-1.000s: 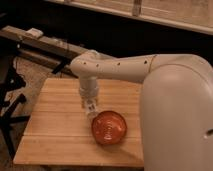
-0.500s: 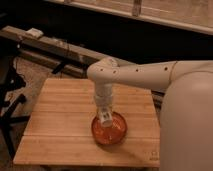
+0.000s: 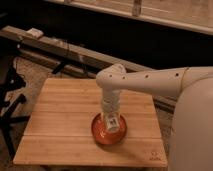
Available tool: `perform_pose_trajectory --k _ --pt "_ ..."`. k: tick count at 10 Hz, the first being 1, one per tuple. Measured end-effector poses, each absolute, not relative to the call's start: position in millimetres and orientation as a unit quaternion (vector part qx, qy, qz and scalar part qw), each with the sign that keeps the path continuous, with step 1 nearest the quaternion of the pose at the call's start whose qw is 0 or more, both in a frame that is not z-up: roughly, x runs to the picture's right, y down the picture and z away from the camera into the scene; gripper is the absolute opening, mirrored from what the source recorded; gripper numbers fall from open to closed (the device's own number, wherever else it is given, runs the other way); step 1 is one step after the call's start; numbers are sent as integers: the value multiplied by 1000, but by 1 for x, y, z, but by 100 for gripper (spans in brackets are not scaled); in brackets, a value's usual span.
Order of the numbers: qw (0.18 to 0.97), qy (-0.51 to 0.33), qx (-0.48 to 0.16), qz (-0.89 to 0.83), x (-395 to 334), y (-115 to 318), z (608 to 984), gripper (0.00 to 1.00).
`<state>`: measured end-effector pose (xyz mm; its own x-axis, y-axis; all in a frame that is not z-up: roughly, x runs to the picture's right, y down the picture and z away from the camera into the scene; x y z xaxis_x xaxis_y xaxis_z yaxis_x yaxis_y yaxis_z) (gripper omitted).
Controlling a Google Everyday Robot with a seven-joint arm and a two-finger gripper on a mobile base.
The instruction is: Place the bottle in the ceramic bowl
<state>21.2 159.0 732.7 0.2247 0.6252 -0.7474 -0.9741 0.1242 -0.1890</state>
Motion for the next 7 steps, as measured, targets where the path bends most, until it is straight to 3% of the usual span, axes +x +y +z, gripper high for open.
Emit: perform_pose_trajectory --k 7 --pt "705 255 -341 567 20 159 733 80"
